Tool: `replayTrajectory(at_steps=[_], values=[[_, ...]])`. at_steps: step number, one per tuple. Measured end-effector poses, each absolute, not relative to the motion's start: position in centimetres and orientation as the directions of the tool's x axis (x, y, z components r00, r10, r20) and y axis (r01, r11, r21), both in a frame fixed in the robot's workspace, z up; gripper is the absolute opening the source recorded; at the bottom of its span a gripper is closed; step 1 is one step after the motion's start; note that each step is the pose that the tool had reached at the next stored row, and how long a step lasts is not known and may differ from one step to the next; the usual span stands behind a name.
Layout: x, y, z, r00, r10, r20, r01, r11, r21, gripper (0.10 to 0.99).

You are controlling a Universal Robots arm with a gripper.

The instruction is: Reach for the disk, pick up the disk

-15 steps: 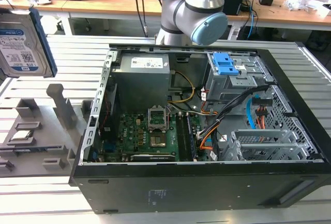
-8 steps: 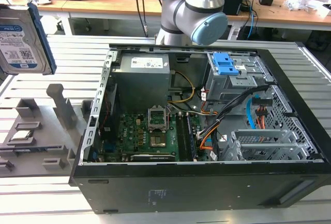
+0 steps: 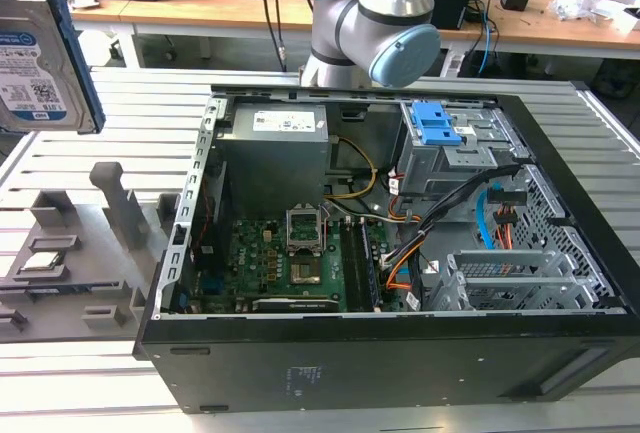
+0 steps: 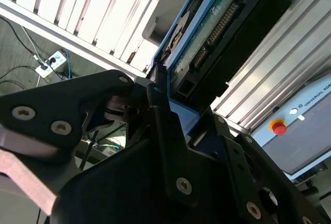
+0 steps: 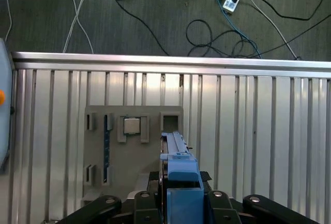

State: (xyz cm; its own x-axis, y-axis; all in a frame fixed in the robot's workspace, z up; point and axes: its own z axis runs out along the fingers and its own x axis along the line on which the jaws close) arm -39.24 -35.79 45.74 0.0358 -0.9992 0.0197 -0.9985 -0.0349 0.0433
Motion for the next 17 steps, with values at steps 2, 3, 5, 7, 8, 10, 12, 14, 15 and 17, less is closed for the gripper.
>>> replayTrajectory(at_steps=[2,3,5,7,8,10,12,14,15,17], values=[[-39.2,-35.8,46.2,0.036,-0.999,0.020,-0.998,-0.035,0.043,0.369],[-39.2,-35.8,46.4,0.036,-0.999,0.020,-0.998,-0.035,0.043,0.369],[-39.2,-35.8,46.9,0.036,-0.999,0.020,-0.998,-0.035,0.043,0.369],[-39.2,-35.8,47.5,0.036,-0.999,0.020,-0.998,-0.035,0.043,0.369],[-39.2,-35.8,47.6,0.036,-0.999,0.020,-0.998,-0.035,0.043,0.369],[-39.2,-35.8,48.0,0.036,-0.999,0.020,-0.998,-0.035,0.043,0.369],[-39.2,-35.8,48.5,0.036,-0.999,0.020,-0.998,-0.035,0.043,0.369],[-39.2,-35.8,48.9,0.036,-0.999,0.020,-0.998,-0.035,0.043,0.369],[-39.1,-35.8,49.0,0.036,-0.999,0.020,-0.998,-0.035,0.043,0.369],[-39.1,-35.8,49.5,0.036,-0.999,0.020,-0.998,-0.035,0.043,0.369]])
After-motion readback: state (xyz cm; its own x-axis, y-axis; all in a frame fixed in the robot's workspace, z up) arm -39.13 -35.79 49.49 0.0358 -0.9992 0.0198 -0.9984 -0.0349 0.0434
